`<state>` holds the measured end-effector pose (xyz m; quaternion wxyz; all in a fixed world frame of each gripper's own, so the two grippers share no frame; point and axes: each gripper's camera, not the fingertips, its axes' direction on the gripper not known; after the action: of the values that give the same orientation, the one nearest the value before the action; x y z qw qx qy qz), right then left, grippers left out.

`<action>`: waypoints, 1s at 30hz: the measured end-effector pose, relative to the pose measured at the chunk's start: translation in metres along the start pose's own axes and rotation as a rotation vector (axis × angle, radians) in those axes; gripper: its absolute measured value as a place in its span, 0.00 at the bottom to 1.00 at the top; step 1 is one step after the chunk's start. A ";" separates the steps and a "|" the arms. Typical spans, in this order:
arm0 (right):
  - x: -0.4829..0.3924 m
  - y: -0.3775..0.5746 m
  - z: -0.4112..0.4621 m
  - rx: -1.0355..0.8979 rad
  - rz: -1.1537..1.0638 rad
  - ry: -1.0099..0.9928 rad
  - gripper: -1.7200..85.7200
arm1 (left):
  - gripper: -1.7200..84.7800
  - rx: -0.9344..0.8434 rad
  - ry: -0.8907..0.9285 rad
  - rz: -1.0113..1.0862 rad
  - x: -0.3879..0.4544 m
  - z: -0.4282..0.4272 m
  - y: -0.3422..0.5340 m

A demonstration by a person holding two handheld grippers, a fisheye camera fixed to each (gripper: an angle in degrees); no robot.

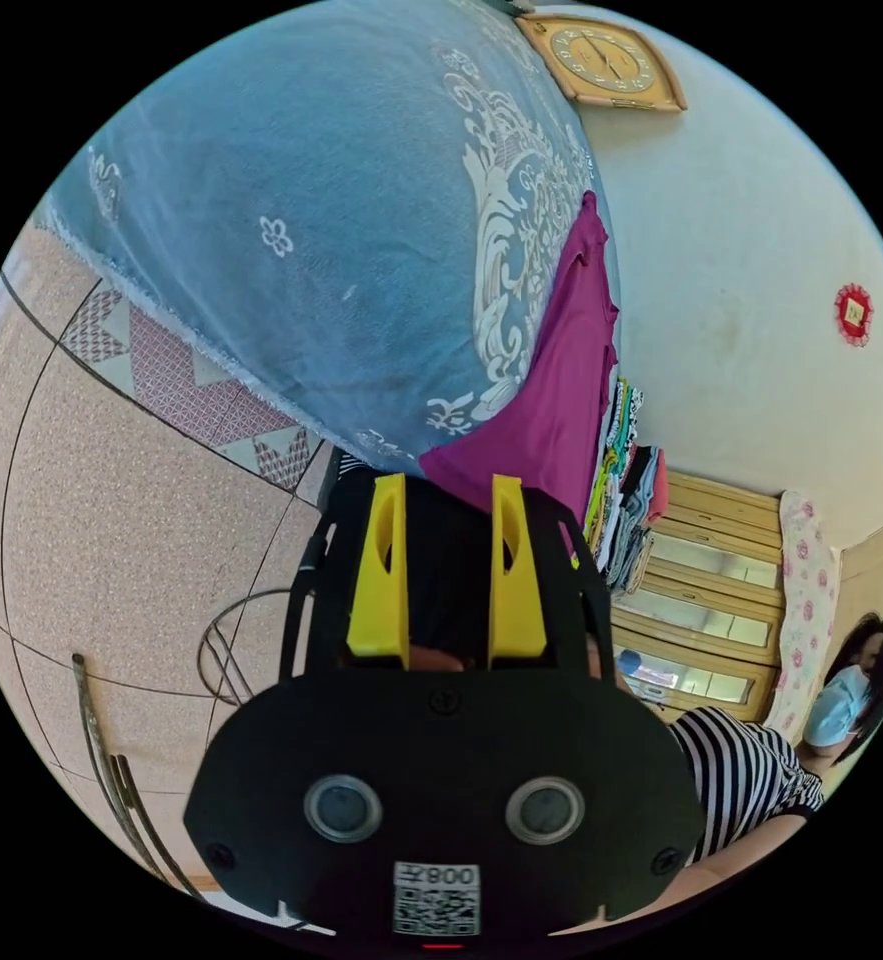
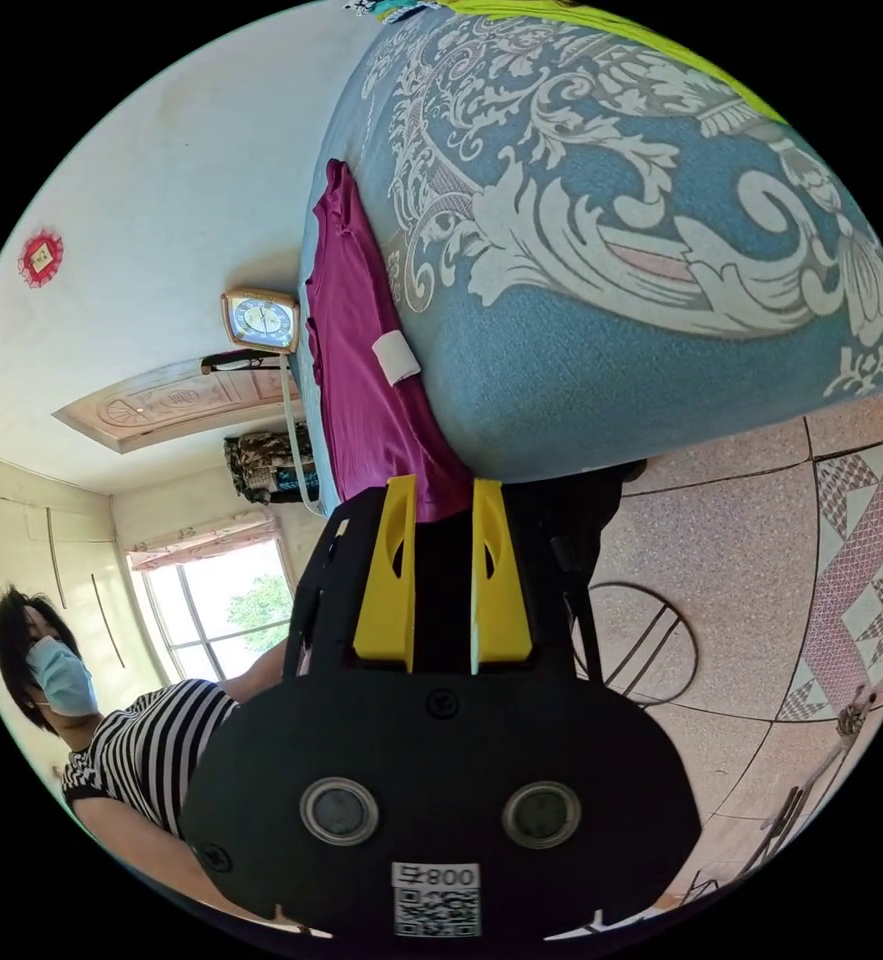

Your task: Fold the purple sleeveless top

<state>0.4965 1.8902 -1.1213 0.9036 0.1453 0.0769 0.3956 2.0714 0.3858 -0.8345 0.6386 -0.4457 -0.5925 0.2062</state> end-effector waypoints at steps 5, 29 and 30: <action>0.001 0.016 -0.005 -0.008 0.015 0.004 0.11 | 0.16 -0.011 -0.013 0.023 -0.021 -0.003 0.009; -0.077 0.120 -0.064 0.012 -0.180 -0.069 0.04 | 0.05 0.093 0.280 0.216 -0.052 -0.083 0.136; -0.086 0.124 -0.068 0.018 -0.203 -0.076 0.04 | 0.05 0.101 0.293 0.235 -0.047 -0.088 0.142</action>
<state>0.3356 1.9208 -1.1432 0.9399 0.1597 0.0602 0.2956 2.1817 0.3930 -0.9682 0.7110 -0.5046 -0.4258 0.2418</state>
